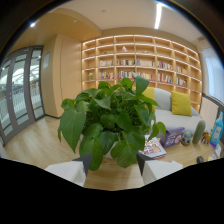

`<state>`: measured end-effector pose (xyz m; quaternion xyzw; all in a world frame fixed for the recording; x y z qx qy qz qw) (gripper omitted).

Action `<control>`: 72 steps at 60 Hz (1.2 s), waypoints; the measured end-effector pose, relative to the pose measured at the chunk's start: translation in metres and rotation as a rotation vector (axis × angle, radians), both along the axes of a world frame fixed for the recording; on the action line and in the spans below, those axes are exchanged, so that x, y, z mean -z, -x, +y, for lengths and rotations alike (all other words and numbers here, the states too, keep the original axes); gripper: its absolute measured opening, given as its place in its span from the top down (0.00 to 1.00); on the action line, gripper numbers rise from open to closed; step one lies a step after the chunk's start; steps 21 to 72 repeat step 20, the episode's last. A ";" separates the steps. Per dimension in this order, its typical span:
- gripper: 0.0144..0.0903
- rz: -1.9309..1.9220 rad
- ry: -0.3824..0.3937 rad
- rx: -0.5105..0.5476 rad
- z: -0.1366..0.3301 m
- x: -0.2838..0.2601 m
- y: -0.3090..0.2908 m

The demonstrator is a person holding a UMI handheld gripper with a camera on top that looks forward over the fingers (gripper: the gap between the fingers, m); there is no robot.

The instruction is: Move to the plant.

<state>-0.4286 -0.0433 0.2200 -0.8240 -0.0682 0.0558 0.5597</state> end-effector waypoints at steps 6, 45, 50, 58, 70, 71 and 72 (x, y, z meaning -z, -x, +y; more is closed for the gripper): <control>0.06 0.001 0.005 0.002 0.002 0.001 -0.001; 0.06 -0.012 0.000 -0.008 0.000 0.002 -0.002; 0.06 -0.012 0.000 -0.008 0.000 0.002 -0.002; 0.06 -0.012 0.000 -0.008 0.000 0.002 -0.002; 0.06 -0.012 0.000 -0.008 0.000 0.002 -0.002; 0.06 -0.012 0.000 -0.008 0.000 0.002 -0.002; 0.06 -0.012 0.000 -0.008 0.000 0.002 -0.002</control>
